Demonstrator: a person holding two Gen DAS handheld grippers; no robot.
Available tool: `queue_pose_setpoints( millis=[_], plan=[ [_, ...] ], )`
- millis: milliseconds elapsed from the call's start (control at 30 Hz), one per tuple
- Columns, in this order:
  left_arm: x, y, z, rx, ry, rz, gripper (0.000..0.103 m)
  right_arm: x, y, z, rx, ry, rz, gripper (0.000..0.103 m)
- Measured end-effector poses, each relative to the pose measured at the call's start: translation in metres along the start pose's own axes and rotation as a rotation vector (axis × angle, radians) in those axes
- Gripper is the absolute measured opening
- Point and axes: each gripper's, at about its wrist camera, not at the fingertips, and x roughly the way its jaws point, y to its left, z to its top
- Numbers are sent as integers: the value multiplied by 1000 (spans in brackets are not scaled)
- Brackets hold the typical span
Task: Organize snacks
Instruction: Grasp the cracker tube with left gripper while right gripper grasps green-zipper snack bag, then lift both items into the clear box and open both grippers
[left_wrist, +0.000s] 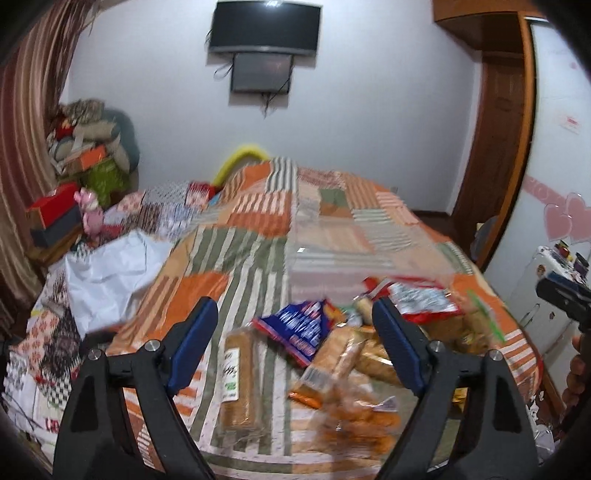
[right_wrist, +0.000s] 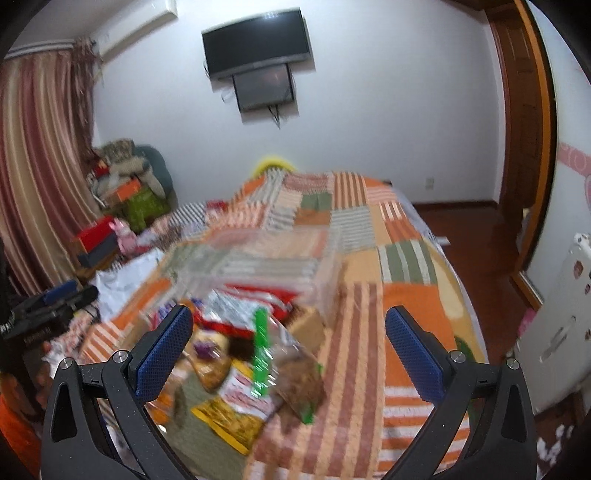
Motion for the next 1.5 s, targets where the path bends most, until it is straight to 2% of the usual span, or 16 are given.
queue_pose_setpoints(
  millis=[133,233,333,500,633,800,867,1033,1100,1133,1167,1333,1500],
  plan=[
    [26,18,-11,-51,95,9,77,9,-7,-9,14,66,-18,103],
    [47,31,-22,-77,175,32,63,20,-12,-14,38,125,-12,103],
    [64,42,-34,-101,235,55,60,28,-11,-17,50,163,4,103],
    [82,53,-48,-129,291,78,59,43,-7,-23,45,216,22,103],
    [93,59,-55,-147,324,79,53,57,-9,-27,63,252,14,103],
    [107,61,-63,-175,358,41,44,70,-15,-32,112,300,40,102],
    [113,60,-65,-178,363,41,44,73,-16,-35,135,318,62,92],
    [115,59,-66,-183,341,32,39,71,-15,-37,153,317,100,80],
    [114,61,-66,-190,335,25,38,70,-13,-36,140,308,100,71],
    [113,61,-67,-191,334,24,37,70,-11,-35,134,306,108,61],
    [112,61,-67,-190,335,24,37,71,-11,-35,129,307,114,57],
    [105,58,-64,-171,331,43,36,69,-8,-31,95,283,95,49],
    [91,55,-55,-165,300,36,34,61,-15,-28,97,256,85,47]
  ],
)
